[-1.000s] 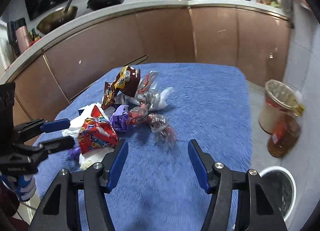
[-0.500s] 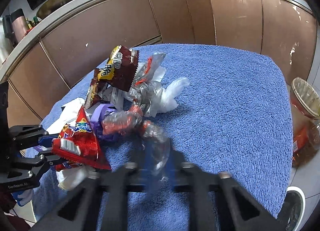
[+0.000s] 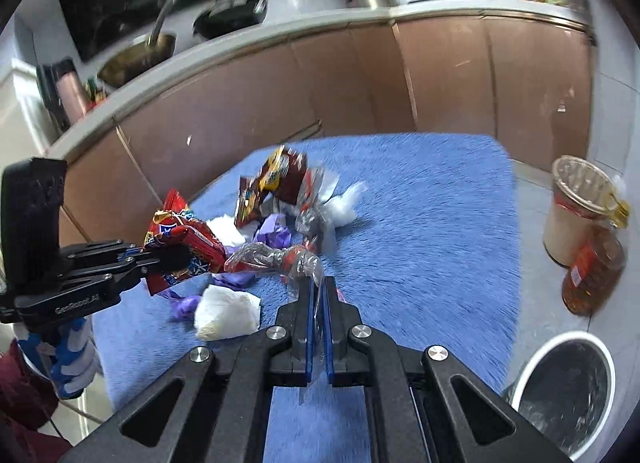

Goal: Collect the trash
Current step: 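Carry both wrappers to the white floor bin and open both tools over it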

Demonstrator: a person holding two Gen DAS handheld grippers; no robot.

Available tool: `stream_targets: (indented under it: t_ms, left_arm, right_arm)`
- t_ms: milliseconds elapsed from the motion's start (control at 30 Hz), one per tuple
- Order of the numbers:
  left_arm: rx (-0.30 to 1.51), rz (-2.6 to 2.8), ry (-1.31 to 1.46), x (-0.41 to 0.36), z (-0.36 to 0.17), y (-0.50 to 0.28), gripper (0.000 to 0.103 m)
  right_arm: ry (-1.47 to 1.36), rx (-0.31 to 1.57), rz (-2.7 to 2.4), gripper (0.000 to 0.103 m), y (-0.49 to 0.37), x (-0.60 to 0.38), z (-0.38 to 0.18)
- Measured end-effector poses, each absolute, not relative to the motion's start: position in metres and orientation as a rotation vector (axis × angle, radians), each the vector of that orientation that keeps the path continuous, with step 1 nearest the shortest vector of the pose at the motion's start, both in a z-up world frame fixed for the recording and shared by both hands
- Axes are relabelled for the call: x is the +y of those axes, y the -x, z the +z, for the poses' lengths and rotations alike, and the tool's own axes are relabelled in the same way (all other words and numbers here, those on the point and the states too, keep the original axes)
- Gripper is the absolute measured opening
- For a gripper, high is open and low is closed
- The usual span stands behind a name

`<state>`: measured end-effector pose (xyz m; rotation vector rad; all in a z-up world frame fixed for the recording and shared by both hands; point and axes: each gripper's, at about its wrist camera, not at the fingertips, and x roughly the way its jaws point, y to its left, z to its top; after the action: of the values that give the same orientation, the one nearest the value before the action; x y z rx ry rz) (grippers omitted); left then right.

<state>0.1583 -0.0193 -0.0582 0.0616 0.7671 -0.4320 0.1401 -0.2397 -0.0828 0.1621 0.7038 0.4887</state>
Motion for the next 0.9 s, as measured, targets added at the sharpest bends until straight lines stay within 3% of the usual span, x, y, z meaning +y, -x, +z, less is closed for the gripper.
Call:
stream_targets:
  t_ms: [333, 600, 900]
  left_arm:
    - [0.787, -0.698, -0.163, -0.175, -0.051, -0.162, 0.007]
    - [0.904, -0.864, -0.246, -0.318, -0.098, -0.189, 0.007]
    - [1.097, -0.892, -0.198, -0.4, -0.17, -0.24, 0.011]
  right_arm:
    - [-0.257, 0.669, 0.006, 0.004, -0.082, -0.38, -0.101]
    - [-0.253, 0.766, -0.26, 0.006, -0.091, -0.455, -0.162]
    - [-0.278, 0.857, -0.336, 0.007, -0.121, -0.501, -0.225]
